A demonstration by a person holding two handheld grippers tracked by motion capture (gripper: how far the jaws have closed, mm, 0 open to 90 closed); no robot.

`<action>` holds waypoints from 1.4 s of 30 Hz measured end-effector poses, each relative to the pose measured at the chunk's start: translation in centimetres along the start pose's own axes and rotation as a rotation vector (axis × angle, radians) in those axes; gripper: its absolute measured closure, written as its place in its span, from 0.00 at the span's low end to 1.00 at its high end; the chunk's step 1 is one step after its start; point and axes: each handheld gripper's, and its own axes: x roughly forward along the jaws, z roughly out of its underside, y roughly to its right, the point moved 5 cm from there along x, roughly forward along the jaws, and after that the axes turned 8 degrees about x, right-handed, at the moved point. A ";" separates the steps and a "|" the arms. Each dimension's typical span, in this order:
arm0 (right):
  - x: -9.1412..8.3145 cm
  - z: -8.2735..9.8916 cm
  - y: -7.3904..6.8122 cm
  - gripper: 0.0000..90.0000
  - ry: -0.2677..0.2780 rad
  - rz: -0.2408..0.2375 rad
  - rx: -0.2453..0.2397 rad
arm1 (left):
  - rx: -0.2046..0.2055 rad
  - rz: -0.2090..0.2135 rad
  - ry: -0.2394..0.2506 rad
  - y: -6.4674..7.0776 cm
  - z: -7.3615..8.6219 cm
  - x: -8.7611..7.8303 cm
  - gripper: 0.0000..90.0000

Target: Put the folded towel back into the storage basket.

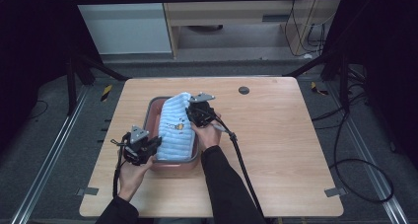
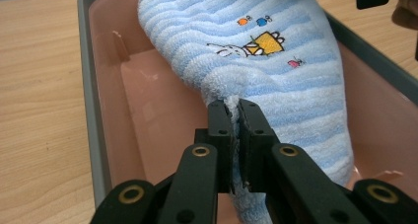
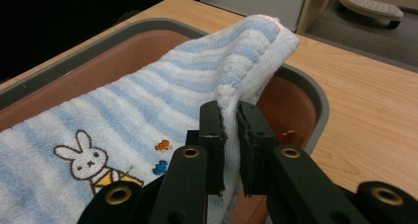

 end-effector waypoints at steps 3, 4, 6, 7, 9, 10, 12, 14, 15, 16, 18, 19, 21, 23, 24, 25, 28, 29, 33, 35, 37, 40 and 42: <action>0.3 0.2 0.0 0.88 -0.016 0.006 -0.007 | -0.004 0.002 -0.023 -0.1 0.2 0.3 0.93; 0.4 0.3 0.1 0.85 -0.025 0.007 -0.011 | -0.012 -0.004 -0.032 -0.2 0.4 0.4 0.91; 0.4 0.4 0.2 0.82 -0.028 0.020 -0.027 | -0.019 -0.009 -0.030 -0.3 0.4 0.4 0.87; 0.3 0.4 0.2 0.80 -0.022 0.022 -0.026 | -0.019 -0.017 -0.019 -0.5 0.3 0.2 0.87; -0.1 0.2 0.4 0.76 0.000 0.024 -0.017 | -0.032 -0.015 -0.005 -0.6 0.1 -0.1 0.85; -0.3 0.0 0.5 0.75 0.012 0.023 -0.013 | -0.031 -0.021 0.005 -0.7 0.0 -0.3 0.84; -0.8 -0.3 0.8 0.72 0.034 0.020 -0.001 | -0.035 -0.020 0.016 -0.9 -0.1 -0.7 0.83; -1.4 -0.6 1.1 0.71 0.049 0.021 0.001 | -0.041 -0.026 0.029 -1.2 -0.2 -1.1 0.82; -1.4 -0.6 1.1 0.71 0.049 0.021 0.001 | -0.041 -0.026 0.029 -1.2 -0.2 -1.1 0.81; -2.1 -0.9 1.4 0.69 0.066 0.025 0.001 | -0.051 -0.030 0.044 -1.4 -0.4 -1.5 0.80; -2.5 -1.0 1.5 0.67 0.074 0.025 0.003 | -0.051 -0.034 0.050 -1.6 -0.4 -1.7 0.78; -2.9 -1.1 1.7 0.66 0.084 0.025 0.001 | -0.050 -0.035 0.052 -1.7 -0.4 -2.0 0.78; -3.7 -1.2 2.2 0.62 0.097 0.026 0.005 | -0.051 -0.036 0.066 -1.9 -0.6 -2.3 0.73; -4.5 -1.2 2.7 0.58 0.104 0.024 0.012 | -0.049 -0.032 0.088 -2.0 -0.8 -2.7 0.71; -4.9 -1.1 2.9 0.56 0.109 0.026 0.012 | -0.050 -0.020 0.096 -2.0 -0.8 -2.9 0.69; -5.3 -1.1 3.1 0.54 0.115 0.023 0.016 | -0.045 -0.021 0.104 -2.1 -0.9 -3.1 0.66; -6.6 -0.8 4.0 0.48 0.123 0.019 0.030 | -0.048 -0.027 0.115 -2.5 -1.0 -3.5 0.59; -7.5 -0.5 4.6 0.45 0.127 0.018 0.035 | -0.043 -0.037 0.119 -2.8 -0.9 -3.7 0.57; -9.4 0.2 6.0 0.38 0.137 0.024 0.051 | -0.036 -0.043 0.125 -3.2 -0.8 -3.9 0.51; -10.3 0.6 6.9 0.35 0.146 0.029 0.066 | -0.037 -0.053 0.129 -3.6 -0.7 -4.0 0.48; -11.2 1.2 7.9 0.33 0.147 0.038 0.075 | -0.039 -0.053 0.133 -3.9 -0.5 -4.1 0.46; -12.6 2.1 9.4 0.30 0.137 0.060 0.087 | -0.043 -0.048 0.141 -4.2 -0.4 -4.3 0.43; -13.1 2.5 9.9 0.30 0.138 0.069 0.089 | -0.048 -0.050 0.145 -4.5 -0.3 -4.4 0.41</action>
